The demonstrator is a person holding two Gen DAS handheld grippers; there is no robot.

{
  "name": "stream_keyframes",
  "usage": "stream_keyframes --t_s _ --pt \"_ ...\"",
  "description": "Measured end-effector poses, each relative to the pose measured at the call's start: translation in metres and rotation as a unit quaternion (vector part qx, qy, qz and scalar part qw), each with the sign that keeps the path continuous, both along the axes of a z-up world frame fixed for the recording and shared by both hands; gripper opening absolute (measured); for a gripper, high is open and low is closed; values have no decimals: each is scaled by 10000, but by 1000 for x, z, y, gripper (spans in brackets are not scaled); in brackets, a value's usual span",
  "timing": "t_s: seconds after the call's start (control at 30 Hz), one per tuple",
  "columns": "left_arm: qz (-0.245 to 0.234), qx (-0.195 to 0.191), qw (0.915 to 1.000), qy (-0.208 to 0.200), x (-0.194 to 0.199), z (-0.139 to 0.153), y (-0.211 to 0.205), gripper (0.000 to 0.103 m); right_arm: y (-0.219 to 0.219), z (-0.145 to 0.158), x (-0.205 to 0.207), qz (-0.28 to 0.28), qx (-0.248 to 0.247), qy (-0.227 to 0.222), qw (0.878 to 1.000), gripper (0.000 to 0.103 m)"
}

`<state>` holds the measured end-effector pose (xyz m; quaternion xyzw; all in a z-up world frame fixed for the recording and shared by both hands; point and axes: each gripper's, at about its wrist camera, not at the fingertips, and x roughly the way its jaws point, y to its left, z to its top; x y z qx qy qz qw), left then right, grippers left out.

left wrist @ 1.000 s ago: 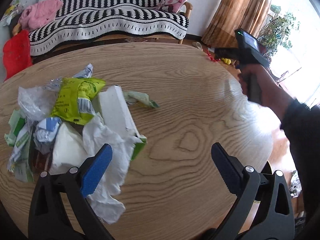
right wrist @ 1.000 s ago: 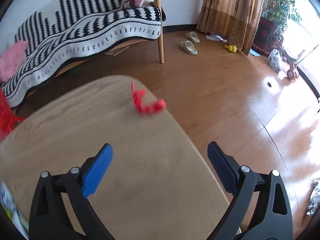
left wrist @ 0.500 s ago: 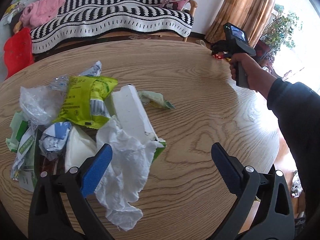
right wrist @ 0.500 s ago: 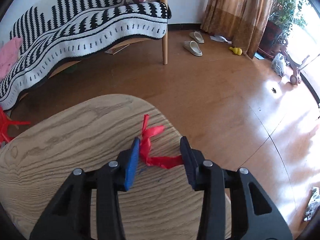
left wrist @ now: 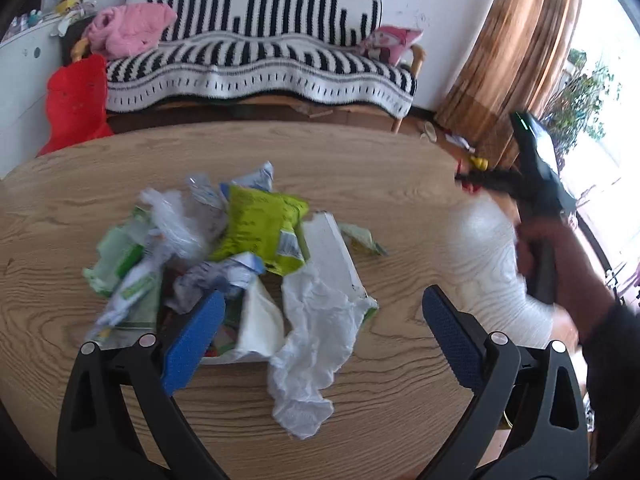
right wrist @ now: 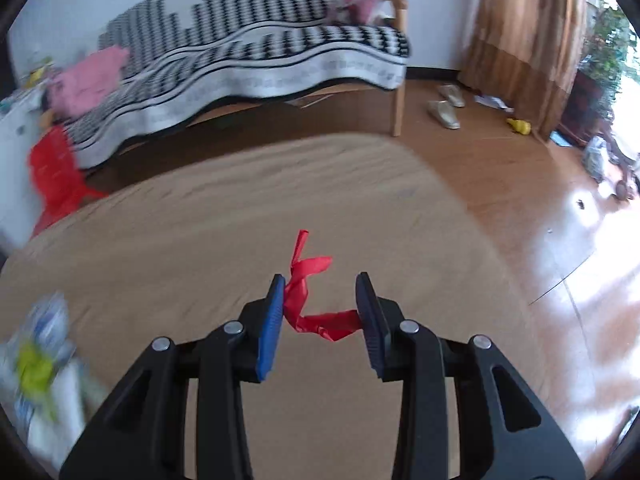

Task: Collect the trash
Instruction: 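Grasp the pale green plastic box with the left tool while the right tool holds the ribbon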

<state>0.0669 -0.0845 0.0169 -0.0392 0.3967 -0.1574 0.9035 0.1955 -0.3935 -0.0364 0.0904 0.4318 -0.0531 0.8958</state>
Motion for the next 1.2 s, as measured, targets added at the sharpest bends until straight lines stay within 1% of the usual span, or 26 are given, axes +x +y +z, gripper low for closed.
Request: stream_keyframes --t_s 0.03,0.1,0.13,0.2,0.23,0.3,0.37,0.43,0.53,0.6,0.63,0.7,0.8,0.87,0.9,0.93,0.97,1.0,1.03,1.07,1.2 --pt "47 4 9999 -90 0 4 5 96 15 0 -23 143 105 21 9998 36" --pt "158 115 9993 -334 2 13 25 96 33 0 -51 259 261 10 9993 36" --pt "232 193 9984 -472 6 16 42 96 46 -1 -75 355 424 30 9985 36" --pt "440 245 9969 -600 15 16 72 96 66 -3 -108 445 579 40 9973 37" --pt "483 237 9969 -568 22 13 85 96 74 -3 -121 476 615 40 9970 37" --pt "516 252 9977 -347 40 1 115 96 91 -6 -153 588 726 33 9956 37" --pt "427 227 9987 -150 50 -7 132 96 103 -8 -174 638 804 38 9947 37" --pt "368 225 9990 -145 57 -12 144 96 113 -11 -192 719 828 118 9939 37" --pt "161 394 9986 -316 63 -15 144 96 121 -15 -208 788 903 141 9927 38" --pt "17 501 9983 -299 67 -23 141 96 126 -20 -215 796 946 196 9921 38" --pt "31 575 9979 -288 68 -26 141 95 128 -23 -218 804 964 242 9918 38" --pt "-54 539 9985 -127 76 -35 138 95 128 -26 -217 848 955 284 9914 38" --pt "-104 664 9977 23 82 -47 134 85 130 -26 -214 912 949 295 9909 38" --pt "-178 644 9977 147 84 -54 133 73 129 -24 -213 956 973 258 9903 38" --pt "-204 623 9976 199 86 -57 134 69 130 -23 -213 974 973 236 9902 38" --pt "-205 597 9978 214 85 -58 135 59 131 -21 -212 1002 977 210 9899 38" --pt "-196 521 9982 221 85 -57 137 46 132 -19 -211 1024 975 191 9898 38" --pt "-188 418 9987 230 84 -54 138 42 133 -17 -211 1043 966 173 9897 38" --pt "-172 339 9990 214 82 -51 141 36 133 -15 -211 1064 956 153 9896 38" --pt "-169 292 9993 180 81 -48 142 34 134 -14 -211 1081 953 137 9895 38" --pt "4 348 9994 22 72 -36 144 33 136 -7 -213 1107 944 62 9893 38"
